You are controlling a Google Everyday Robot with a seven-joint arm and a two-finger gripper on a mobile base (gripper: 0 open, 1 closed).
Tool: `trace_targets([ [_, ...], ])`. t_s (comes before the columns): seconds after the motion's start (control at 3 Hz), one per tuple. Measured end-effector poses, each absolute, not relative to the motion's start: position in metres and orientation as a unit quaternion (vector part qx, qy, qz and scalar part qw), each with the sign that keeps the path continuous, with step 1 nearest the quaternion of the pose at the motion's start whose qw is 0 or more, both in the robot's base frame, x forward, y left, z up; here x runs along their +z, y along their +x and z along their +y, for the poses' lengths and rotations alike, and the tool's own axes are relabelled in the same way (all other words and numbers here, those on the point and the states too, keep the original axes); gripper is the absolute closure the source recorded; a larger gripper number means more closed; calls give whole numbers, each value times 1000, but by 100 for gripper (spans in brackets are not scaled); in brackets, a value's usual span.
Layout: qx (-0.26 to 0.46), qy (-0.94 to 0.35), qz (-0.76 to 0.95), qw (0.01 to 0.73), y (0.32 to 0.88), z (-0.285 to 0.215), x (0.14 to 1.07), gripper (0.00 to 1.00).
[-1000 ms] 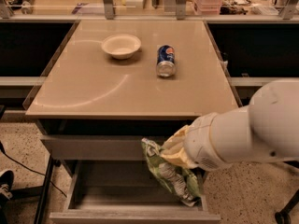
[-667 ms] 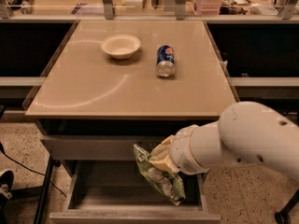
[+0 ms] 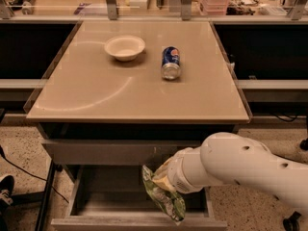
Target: Place green jalapeno chip bag into middle drawer
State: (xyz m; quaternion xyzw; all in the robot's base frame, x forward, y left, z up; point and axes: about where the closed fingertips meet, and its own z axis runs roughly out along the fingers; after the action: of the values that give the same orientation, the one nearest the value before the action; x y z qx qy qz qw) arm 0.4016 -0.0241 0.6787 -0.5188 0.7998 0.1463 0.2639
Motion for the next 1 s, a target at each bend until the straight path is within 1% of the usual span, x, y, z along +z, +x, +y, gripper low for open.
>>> trace_targets([
  [0.67,144,-519,799,266,400,-22,682,100],
  [1.0,153,-494,814,263,411,-35,642,100],
])
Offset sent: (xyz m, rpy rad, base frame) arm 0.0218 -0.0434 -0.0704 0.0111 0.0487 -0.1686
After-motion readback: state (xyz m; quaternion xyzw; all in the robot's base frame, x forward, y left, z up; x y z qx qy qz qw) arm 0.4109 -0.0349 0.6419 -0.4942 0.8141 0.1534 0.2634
